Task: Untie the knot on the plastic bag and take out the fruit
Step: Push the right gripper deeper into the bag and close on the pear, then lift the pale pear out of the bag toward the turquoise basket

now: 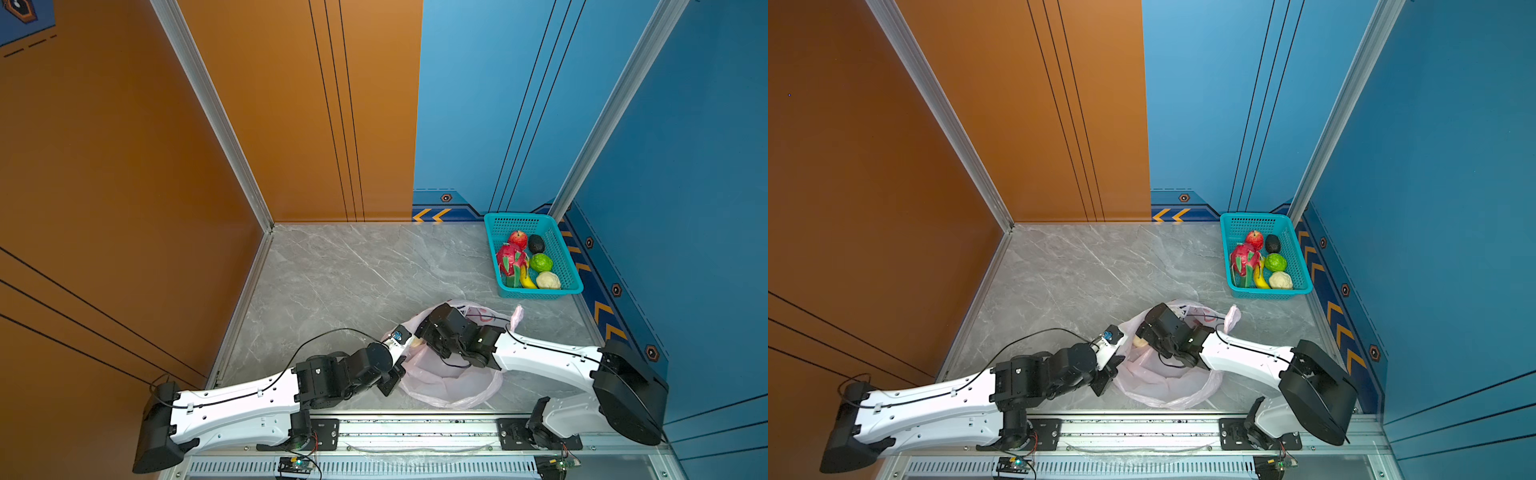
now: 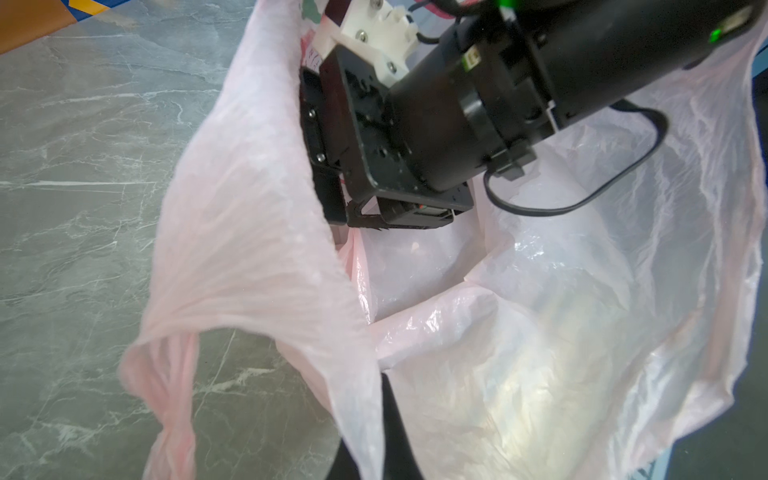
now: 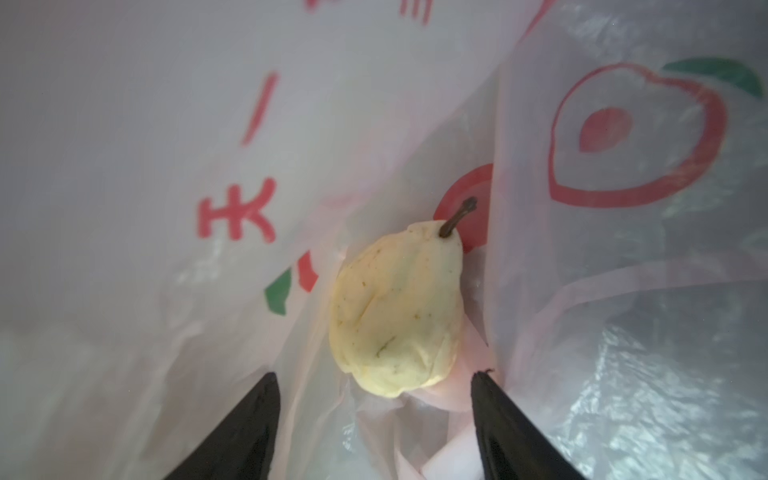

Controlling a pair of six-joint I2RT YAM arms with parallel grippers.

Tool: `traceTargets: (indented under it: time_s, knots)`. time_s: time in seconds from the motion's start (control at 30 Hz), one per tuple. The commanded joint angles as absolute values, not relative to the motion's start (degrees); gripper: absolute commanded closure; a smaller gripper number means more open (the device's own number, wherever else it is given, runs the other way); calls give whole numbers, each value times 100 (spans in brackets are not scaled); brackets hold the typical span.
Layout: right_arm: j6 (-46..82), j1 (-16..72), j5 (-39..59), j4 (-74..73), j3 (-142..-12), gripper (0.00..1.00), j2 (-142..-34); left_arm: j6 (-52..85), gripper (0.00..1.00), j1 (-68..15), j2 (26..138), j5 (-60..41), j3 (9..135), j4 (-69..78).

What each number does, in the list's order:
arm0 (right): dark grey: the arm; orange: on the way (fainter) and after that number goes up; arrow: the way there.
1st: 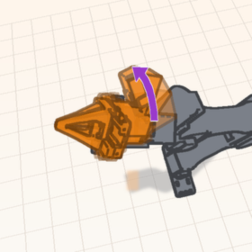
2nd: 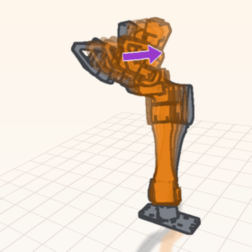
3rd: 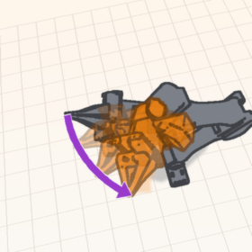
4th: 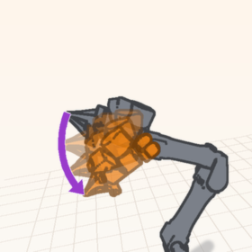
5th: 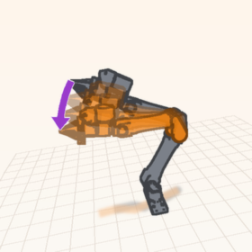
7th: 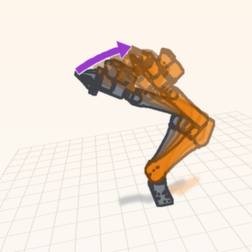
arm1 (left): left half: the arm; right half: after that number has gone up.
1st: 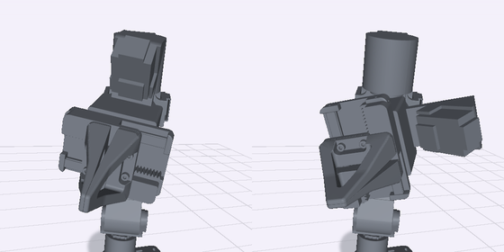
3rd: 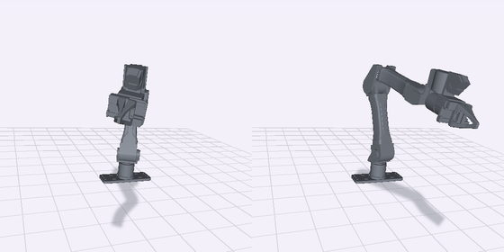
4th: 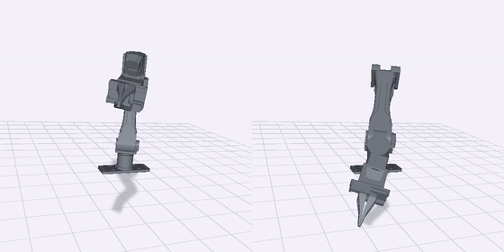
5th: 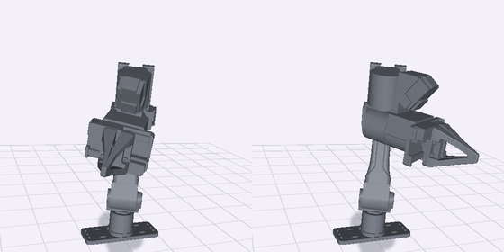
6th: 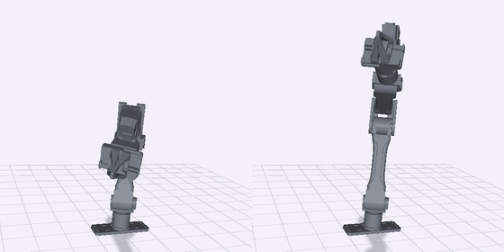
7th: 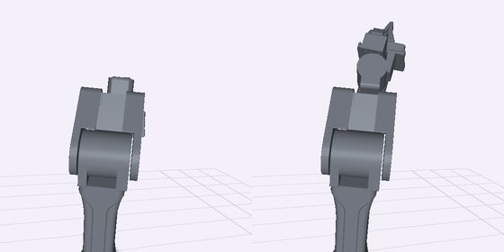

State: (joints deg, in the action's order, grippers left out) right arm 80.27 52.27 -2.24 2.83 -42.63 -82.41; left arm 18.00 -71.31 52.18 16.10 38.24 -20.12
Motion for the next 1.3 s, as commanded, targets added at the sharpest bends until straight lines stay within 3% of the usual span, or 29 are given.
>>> traceTargets:
  time_s: [0.0,0.37,0.63,1.0,1.27]
  knots:
    - [7901,5148,-108,-143,-4370,28,-8532,1846,100,-7106,5199,1709,3824,-1901]
    - [8005,5099,139,-415,-4799,29,-9235,1837,100,-6977,5104,1627,3741,-1878]
    - [7946,5121,482,-465,-5196,24,-9993,1850,100,-6861,5012,1580,3700,-1959]
    - [7869,5139,273,-356,-5076,52,-9552,1896,100,-6821,4900,1764,3665,-2099]
    - [7676,5209,301,447,-4894,53,-8702,1897,100,-6824,5010,2050,3815,-2180]
